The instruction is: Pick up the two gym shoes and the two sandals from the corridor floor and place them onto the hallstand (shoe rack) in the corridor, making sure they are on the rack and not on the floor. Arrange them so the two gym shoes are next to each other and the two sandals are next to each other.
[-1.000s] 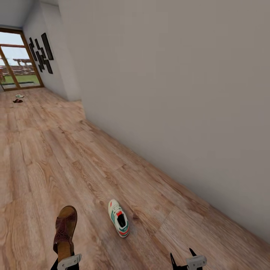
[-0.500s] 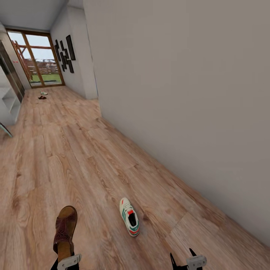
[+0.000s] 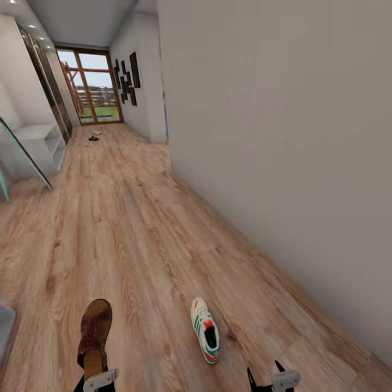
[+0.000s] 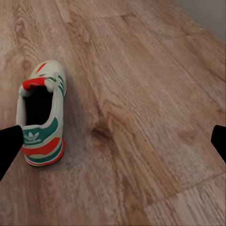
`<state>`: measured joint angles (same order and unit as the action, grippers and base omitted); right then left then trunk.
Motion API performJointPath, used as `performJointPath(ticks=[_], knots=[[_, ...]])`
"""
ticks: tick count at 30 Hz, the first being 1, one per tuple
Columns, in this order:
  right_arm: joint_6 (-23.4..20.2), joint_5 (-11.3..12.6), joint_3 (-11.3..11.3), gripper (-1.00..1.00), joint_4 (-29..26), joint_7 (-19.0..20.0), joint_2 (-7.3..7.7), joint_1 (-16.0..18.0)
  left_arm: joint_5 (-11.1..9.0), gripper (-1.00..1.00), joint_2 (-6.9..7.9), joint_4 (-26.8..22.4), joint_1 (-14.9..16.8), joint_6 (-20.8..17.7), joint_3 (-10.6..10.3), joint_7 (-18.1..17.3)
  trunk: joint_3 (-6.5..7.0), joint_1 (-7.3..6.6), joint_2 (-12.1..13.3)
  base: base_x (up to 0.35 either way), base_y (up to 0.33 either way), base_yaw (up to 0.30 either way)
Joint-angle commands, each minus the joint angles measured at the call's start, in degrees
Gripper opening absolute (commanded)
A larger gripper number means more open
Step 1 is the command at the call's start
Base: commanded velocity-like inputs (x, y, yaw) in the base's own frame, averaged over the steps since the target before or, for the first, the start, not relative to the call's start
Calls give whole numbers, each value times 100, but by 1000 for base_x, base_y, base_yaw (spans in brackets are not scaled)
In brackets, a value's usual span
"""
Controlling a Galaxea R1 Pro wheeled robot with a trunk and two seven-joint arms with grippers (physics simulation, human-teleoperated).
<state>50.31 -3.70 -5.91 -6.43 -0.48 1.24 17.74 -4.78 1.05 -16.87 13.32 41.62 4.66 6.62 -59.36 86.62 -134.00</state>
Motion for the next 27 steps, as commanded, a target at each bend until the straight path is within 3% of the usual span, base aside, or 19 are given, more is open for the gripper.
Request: performJointPath(ticks=[1, 16, 27], knots=[[14, -8, -15, 100, 1, -5, 4, 2, -27, -100, 0, 4, 4, 14, -9, -3, -5, 0, -2, 97, 10, 277], [14, -8, -15, 100, 1, -5, 2, 2, 21, -100, -6, 0, 4, 13, -9, -3, -5, 0, -2, 16, 2, 275], [14, -8, -15, 100, 1, -5, 1, 2, 29, -100, -9, 0, 4, 9, -9, -3, -5, 0, -2, 139, 0, 47]])
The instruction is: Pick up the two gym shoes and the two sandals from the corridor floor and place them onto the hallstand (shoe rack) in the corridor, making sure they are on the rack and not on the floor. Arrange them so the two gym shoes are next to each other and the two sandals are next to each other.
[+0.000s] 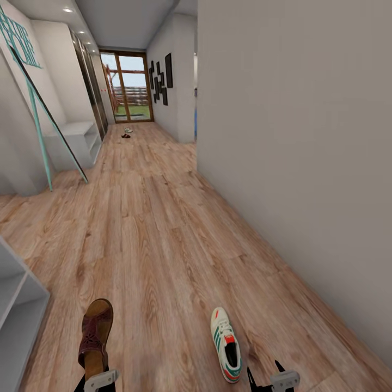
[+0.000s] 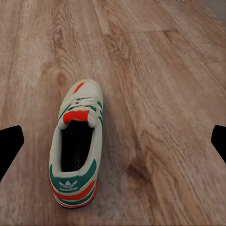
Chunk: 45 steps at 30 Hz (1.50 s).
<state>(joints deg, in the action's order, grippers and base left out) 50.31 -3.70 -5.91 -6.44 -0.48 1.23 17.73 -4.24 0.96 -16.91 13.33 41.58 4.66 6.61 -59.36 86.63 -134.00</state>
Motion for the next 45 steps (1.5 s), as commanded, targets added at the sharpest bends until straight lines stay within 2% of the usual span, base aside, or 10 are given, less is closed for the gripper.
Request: performJointPath(ticks=[1, 10, 16, 18, 20, 21, 25, 27, 33, 45], knots=[[14, -8, -15, 100, 3, -5, 2, 3, -25, -100, 1, 3, 3, 12, -9, -2, -5, -1, -2, 43, 0, 4], [-86, -10, -15, 100, -46, -5, -26, 3, -15, -100, 6, -48, 51, -55, -52, -43, -5, -1, -2, 15, 0, 1], [-724, -16, -15, 100, -347, -5, -178, -1, -20, -100, 26, -152, 195, -333, -48, -57, -5, -1, -2, 0, 0, 0], [-1549, -16, -11, 100, -1065, -5, -222, -3, -23, -100, 27, -483, 607, -1034, -54, -100, -5, -1, -2, 0, 0, 0], [-1881, -13, -9, 100, -1359, -7, -231, -4, -23, -100, 22, -616, 770, -1334, -54, -154, -5, -1, -2, 0, 0, 0], [-2188, -11, -8, 100, -1633, -9, -236, -5, -24, -100, 12, -749, 921, -1599, -53, -238, -5, -1, -2, 0, 0, 0], [-2935, -7, -5, 100, -2328, -13, -252, -1, -24, -100, -3, -1117, 1277, -2147, -53, -655, -5, -1, -2, 0, 0, 0], [-3156, -3, 2, 100, -2538, -9, -258, -2, -24, -100, -9, -1227, 1380, -2273, -53, -885, -5, -1, -2, 0, 0, 0], [-3372, -8, 1, 100, -2690, -5, -240, -6, -16, -100, -2, -1334, 1412, -2346, -64, -1142, -5, -1, -2, 8, 2, 0], [-3379, -16, -2, 100, -2694, 2, -214, -6, -10, -100, -35, -1350, 1409, -2338, -75, -1162, -5, -1, -2, 114, 75, 0]])
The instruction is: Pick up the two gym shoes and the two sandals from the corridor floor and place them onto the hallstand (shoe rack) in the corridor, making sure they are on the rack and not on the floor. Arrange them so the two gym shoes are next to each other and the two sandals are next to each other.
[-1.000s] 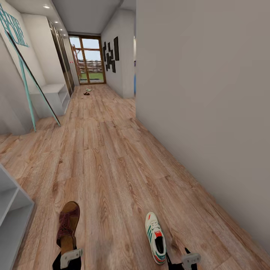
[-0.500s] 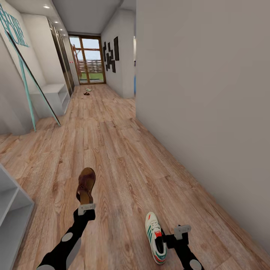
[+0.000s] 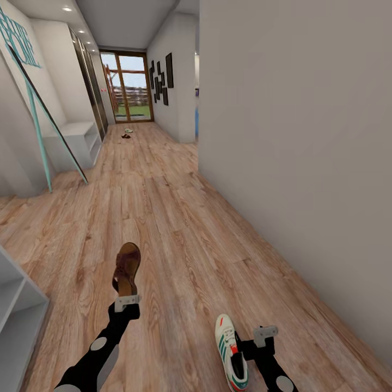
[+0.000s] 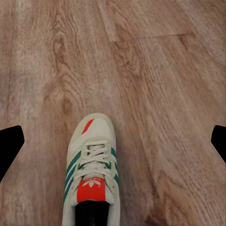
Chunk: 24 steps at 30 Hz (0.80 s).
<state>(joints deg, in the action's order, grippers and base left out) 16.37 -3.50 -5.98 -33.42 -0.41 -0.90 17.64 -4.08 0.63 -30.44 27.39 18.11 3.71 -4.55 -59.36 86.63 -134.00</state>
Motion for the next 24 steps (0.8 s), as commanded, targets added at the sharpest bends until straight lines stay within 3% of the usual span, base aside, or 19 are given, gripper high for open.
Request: performJointPath(ticks=[1, 10, 20, 24], knots=[[15, -36, 2, 100, 3, -8, -4, 3, -22, -100, -10, 4, 3, 5, 17, -41, -4, -1, -2, 9, 6, 0], [7, -21, 7, 100, 8, -15, -42, 3, -19, -100, -32, 3, 3, 6, 14, -46, -4, -1, -2, 2, 81, 0], [5, -9, 12, 100, 7, -20, -64, 3, -19, -100, -32, 3, 5, -2, -235, -37, -4, -1, -2, 0, 6, 0], [4, 172, 74, 100, 3, -20, -60, 3, -22, -100, -32, 3, 12, -13, -253, -44, -58, 65, -122, 0, 0, 0]])
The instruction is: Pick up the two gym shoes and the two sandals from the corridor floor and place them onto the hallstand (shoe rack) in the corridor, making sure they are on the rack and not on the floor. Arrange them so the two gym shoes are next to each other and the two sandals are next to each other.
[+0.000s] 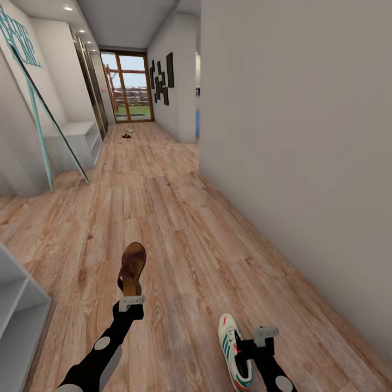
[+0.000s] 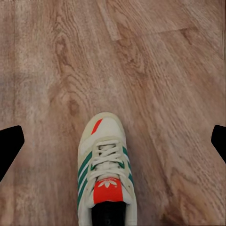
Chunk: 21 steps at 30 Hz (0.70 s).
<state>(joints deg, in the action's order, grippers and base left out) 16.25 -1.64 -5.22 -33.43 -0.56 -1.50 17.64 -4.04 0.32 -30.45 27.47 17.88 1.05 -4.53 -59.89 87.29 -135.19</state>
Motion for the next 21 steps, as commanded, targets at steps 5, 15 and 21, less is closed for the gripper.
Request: performJointPath(ticks=[5, 15, 21], knots=[[19, 223, 129, 100, 2, -1, 8, 3, -27, -100, -5, 3, 9, -12, -54, -181, -112, 109, -204, 0, 0, 0], [19, 269, 155, 100, 1, 3, 16, 3, -27, -100, -6, -1, 65, -35, -96, -237, -378, 329, -605, 0, 0, 0], [15, 269, 157, 100, -5, 3, 16, 3, -27, -100, -19, -349, 88, -77, -117, -233, -545, 441, -807, 0, 0, 0]])
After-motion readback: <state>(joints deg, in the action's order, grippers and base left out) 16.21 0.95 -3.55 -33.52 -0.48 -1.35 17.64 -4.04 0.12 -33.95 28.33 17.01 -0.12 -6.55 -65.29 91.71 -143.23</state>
